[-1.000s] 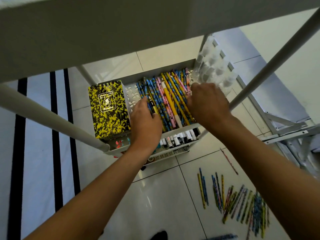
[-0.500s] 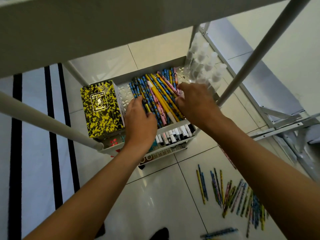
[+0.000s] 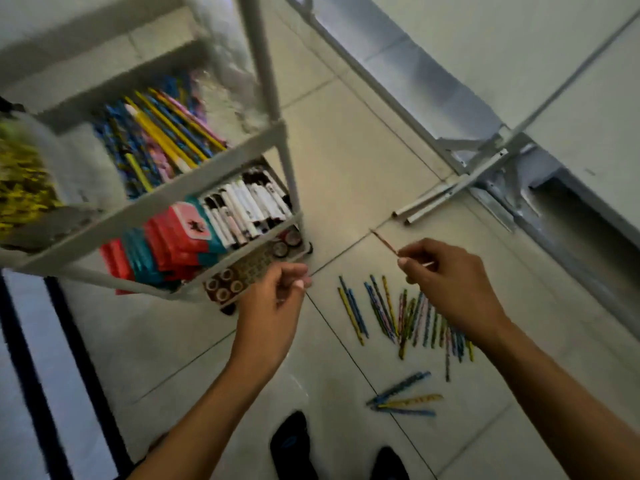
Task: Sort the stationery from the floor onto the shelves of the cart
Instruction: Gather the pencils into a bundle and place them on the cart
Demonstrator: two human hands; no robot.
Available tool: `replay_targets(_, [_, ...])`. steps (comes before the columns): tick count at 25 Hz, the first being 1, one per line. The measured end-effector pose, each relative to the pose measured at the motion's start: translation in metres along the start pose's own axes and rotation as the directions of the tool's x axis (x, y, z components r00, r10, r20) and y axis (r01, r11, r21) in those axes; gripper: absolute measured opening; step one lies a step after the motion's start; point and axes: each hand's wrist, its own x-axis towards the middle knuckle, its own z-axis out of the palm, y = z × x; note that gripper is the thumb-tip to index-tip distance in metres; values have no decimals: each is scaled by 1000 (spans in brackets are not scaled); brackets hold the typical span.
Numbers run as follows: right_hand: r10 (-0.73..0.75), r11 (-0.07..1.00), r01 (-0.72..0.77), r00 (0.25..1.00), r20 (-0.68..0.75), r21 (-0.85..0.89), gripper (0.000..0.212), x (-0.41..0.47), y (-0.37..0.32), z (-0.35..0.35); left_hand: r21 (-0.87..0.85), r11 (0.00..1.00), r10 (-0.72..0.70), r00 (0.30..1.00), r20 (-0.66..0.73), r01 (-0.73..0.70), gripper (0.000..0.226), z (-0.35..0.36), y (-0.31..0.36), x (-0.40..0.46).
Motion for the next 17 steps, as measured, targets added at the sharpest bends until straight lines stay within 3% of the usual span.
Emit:
replay_targets(4, [229, 973, -228, 973, -12, 21, 15, -2, 138, 24, 131, 961, -265, 951, 158, 246, 12, 93, -89, 12])
replay_targets(8, [339, 939, -337, 941, 13, -75, 12, 26, 265, 82, 300, 849, -491, 858, 147, 435, 41, 179, -197, 54])
replay_targets(10, [338, 934, -337, 941, -7, -119, 10, 50, 322, 117, 322, 797, -562, 822, 88, 510, 56, 221, -248, 84])
replay_targets(13, [322, 920, -336, 942, -100, -204, 24, 85, 387, 162, 337, 726, -595, 794, -127, 599, 70, 280, -298, 123])
replay_targets(15, [262, 911, -311, 944, -202, -272, 32, 99, 413, 181, 230, 739, -592, 773, -230, 634, 80, 310, -313, 135])
replay_targets(17, [210, 902, -302, 931, -299, -309, 41, 103, 427, 194, 211, 795, -511, 816, -271, 568, 84, 337, -325, 138])
